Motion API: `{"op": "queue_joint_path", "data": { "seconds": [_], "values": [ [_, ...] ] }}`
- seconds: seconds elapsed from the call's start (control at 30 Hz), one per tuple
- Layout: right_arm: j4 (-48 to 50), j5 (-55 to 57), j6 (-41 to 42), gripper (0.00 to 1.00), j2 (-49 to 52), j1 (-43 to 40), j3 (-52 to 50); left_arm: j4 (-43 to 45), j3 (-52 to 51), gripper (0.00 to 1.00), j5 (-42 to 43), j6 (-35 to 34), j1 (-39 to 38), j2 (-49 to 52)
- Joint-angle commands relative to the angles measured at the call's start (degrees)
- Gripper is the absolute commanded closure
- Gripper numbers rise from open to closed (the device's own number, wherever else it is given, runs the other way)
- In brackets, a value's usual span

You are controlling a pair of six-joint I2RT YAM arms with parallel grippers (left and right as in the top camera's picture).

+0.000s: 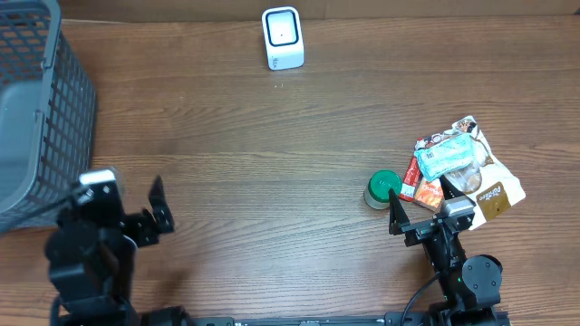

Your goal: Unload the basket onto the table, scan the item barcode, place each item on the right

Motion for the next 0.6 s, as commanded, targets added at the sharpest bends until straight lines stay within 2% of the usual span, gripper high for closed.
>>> {"op": "queue_joint_path", "data": {
  "seconds": [0.0, 0.17, 0.4, 0.43, 0.5, 0.57],
  "values": [
    [0.3, -0.4, -0.3, 0.0, -0.5, -0.3, -0.6, 0.6, -8.9, 0.0, -0.5, -0.5, -1.4, -6.1],
    [0.3, -0.4, -0.3, 0.0, -0.5, -0.3, -0.6, 13.2, -19.8, 0.0, -1.8, 0.3, -1.9, -13.6],
    [0.3, -0.4, -0.3, 0.0, -0.5, -0.3, -0.6, 34.5, -31.7, 0.0, -1.8, 0.3, -2.9, -23.0],
    [0.3, -0.4, -0.3, 0.0, -0.5, -0.3, -0.6, 41.0, -34.6, 0.0, -1.8, 0.3, -3.0, -24.8],
    [0.3, -0.4, -0.3, 0.0, -0.5, -0.3, -0.6, 47.7, -37.5, 0.0, -1.8, 0.3, -3.0, -26.4],
    [0.3, -0.4, -0.3, 0.0, -0.5, -0.3, -0.6, 52.1, -39.5, 0.0, -1.8, 0.3, -3.0, -27.2]
  ]
}}
